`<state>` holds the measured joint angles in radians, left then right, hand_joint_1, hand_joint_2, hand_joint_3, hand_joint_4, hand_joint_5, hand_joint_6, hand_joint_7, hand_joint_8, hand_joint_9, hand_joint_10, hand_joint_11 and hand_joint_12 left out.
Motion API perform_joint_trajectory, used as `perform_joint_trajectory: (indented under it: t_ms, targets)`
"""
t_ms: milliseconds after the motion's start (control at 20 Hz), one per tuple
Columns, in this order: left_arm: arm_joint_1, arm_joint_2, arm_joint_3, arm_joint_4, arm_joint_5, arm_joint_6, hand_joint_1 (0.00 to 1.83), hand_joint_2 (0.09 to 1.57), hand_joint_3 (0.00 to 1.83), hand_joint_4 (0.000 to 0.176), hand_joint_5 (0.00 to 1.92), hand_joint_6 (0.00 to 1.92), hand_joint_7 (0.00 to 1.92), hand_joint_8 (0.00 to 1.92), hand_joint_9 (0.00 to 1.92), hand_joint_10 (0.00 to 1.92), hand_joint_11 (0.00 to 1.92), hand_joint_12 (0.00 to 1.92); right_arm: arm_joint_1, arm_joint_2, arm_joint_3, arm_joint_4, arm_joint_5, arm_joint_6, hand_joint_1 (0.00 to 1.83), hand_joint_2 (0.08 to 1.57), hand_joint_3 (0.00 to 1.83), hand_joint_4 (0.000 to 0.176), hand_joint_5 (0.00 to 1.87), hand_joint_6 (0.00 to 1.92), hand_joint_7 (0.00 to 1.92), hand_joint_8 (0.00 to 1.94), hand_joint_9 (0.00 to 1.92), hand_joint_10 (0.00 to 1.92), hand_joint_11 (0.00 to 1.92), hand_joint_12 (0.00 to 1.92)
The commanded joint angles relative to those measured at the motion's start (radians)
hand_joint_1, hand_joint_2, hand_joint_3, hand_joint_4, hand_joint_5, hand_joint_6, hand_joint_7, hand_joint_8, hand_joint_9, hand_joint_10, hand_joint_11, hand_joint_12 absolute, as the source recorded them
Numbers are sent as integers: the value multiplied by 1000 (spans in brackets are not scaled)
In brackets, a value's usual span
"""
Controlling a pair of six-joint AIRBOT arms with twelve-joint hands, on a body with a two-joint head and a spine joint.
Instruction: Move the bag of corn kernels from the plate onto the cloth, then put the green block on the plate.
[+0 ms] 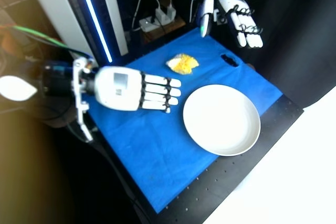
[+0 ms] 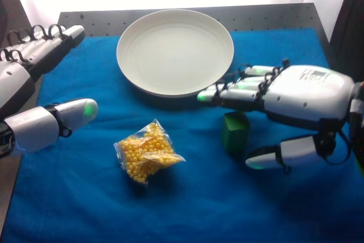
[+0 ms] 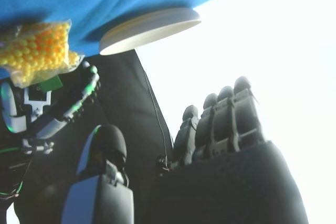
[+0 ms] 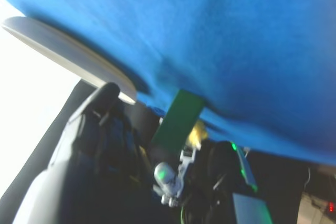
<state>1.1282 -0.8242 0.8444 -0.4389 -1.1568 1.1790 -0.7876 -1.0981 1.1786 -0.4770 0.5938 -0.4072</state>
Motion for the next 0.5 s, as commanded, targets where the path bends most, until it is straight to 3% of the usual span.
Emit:
perform_joint_trajectory:
  t_ms: [0, 50, 100, 150, 200, 250, 300, 350, 450]
  targets:
    - [-3, 4, -3, 14, -126, -3, 209, 1247, 18, 95, 0, 0, 0, 0, 0, 0, 0, 0, 16, -4, 4, 21, 90, 4, 778, 1201, 8, 0, 189, 22, 318, 33, 353, 123, 0, 1249]
    - [-2, 4, -4, 14, -128, -3, 209, 1247, 18, 95, 0, 0, 0, 0, 0, 0, 0, 0, 18, -8, 5, 17, 84, 4, 778, 1201, 8, 0, 189, 22, 318, 33, 353, 123, 0, 1249]
    - [-1, 4, -5, 14, -129, -3, 223, 1245, 10, 91, 0, 0, 0, 0, 0, 0, 0, 0, 22, -10, 6, 12, 79, 4, 891, 1242, 3, 0, 392, 29, 637, 44, 565, 229, 0, 1535]
    - [2, 4, -5, 12, -130, -4, 217, 1249, 10, 92, 0, 0, 0, 0, 0, 0, 0, 0, 30, -11, 7, 3, 74, 3, 1238, 1181, 0, 0, 612, 89, 825, 952, 763, 391, 108, 1577]
    - [3, 3, -5, 12, -130, -4, 215, 1253, 10, 90, 0, 0, 0, 0, 0, 0, 0, 0, 35, -11, 7, -1, 73, 3, 1223, 1208, 26, 0, 599, 1113, 908, 1172, 863, 487, 219, 1557]
    - [5, 2, -5, 11, -132, -4, 217, 1259, 12, 92, 0, 0, 0, 0, 0, 0, 0, 0, 49, -10, 6, -12, 73, 3, 1335, 1185, 8, 0, 689, 1135, 932, 1183, 820, 1218, 396, 1605]
    - [6, 2, -5, 10, -134, -4, 209, 1264, 11, 90, 0, 0, 0, 0, 0, 0, 0, 0, 62, -10, 6, -25, 73, 3, 1356, 1185, 2, 0, 715, 1134, 907, 1203, 813, 1408, 456, 1640]
    - [8, 1, -5, 9, -134, -4, 188, 1263, 8, 99, 0, 0, 0, 0, 0, 0, 0, 0, 75, -10, 4, -38, 73, 3, 1350, 1200, 3, 0, 699, 1310, 862, 1165, 771, 1436, 426, 1587]
    - [9, 0, -5, 9, -136, -4, 182, 1266, 8, 98, 0, 0, 0, 0, 0, 0, 0, 0, 115, -5, -3, -63, 74, 3, 1357, 1203, 0, 0, 649, 1207, 892, 1153, 813, 1538, 448, 1666]
